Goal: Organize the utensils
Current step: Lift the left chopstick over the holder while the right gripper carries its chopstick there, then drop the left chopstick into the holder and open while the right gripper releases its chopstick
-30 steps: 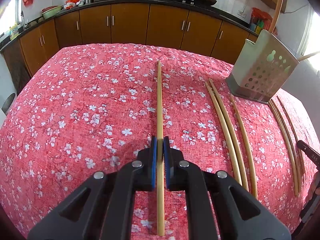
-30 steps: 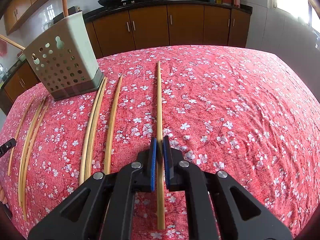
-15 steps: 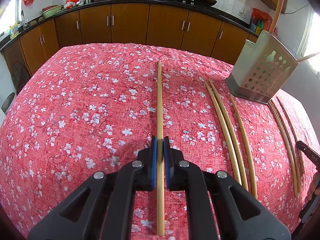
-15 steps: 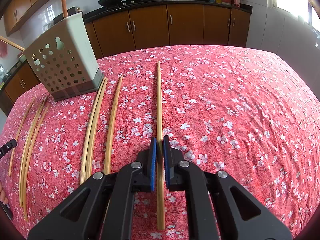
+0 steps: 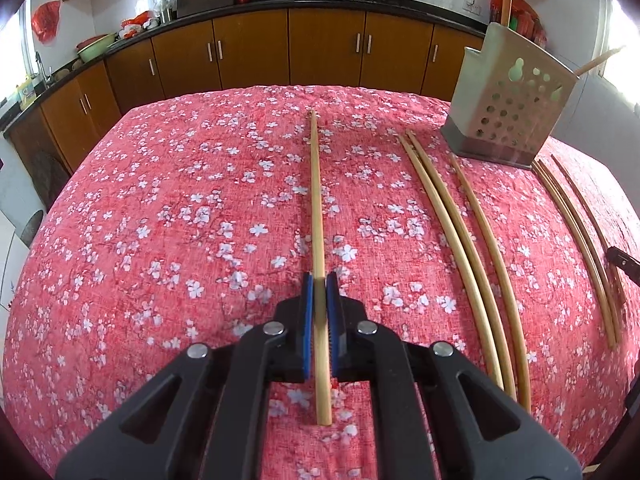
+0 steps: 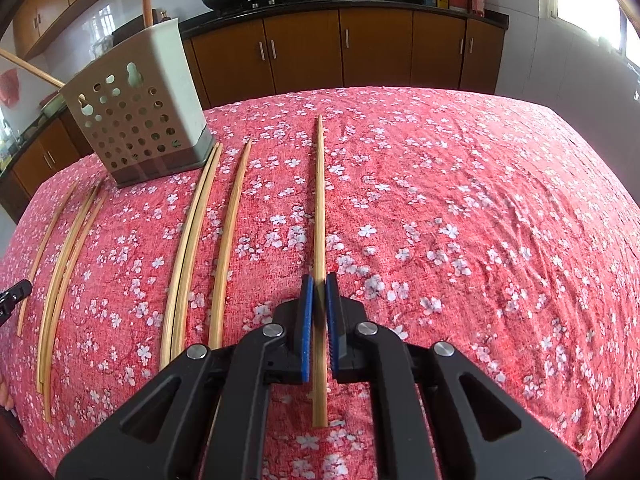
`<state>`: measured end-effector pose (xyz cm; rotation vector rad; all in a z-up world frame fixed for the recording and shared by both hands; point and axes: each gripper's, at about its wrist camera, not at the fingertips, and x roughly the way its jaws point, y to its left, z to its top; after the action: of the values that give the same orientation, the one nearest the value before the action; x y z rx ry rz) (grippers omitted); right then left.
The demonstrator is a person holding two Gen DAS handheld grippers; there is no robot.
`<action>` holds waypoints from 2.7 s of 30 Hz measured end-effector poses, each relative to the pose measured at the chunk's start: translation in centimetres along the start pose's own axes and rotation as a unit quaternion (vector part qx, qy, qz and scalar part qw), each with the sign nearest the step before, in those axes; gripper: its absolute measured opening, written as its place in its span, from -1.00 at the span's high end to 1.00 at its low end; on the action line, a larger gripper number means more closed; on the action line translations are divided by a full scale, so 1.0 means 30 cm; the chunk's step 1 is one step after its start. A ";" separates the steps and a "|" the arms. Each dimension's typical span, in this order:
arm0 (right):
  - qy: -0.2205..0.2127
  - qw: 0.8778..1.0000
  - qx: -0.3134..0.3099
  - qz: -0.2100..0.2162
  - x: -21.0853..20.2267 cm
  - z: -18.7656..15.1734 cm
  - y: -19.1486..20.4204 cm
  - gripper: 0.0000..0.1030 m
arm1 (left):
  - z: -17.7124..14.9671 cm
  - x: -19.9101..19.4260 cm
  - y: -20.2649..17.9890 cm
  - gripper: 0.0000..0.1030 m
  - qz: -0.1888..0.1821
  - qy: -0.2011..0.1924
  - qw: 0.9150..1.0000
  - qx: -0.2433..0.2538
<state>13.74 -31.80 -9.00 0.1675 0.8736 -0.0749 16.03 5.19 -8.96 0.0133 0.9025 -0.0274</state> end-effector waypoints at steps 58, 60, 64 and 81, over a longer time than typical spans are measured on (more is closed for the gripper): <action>-0.286 0.951 0.002 0.119 -0.440 0.509 0.249 0.86 | 0.649 -0.442 -0.312 0.86 -0.145 -0.271 0.951 -0.029; -0.277 0.953 0.001 0.122 -0.430 0.504 0.252 0.86 | 0.645 -0.419 -0.318 0.85 -0.146 -0.261 0.954 -0.027; -0.271 0.955 -0.002 0.121 -0.429 0.497 0.253 0.84 | 0.628 -0.406 -0.315 0.84 -0.147 -0.258 0.955 -0.024; -0.284 0.955 0.004 0.082 -0.570 0.344 0.123 0.47 | 0.431 -0.551 -0.153 0.55 -0.109 -0.271 0.955 -0.047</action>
<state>11.08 -30.04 11.06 0.2130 0.2833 0.0298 15.81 0.60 12.03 -0.1757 0.3513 -0.1848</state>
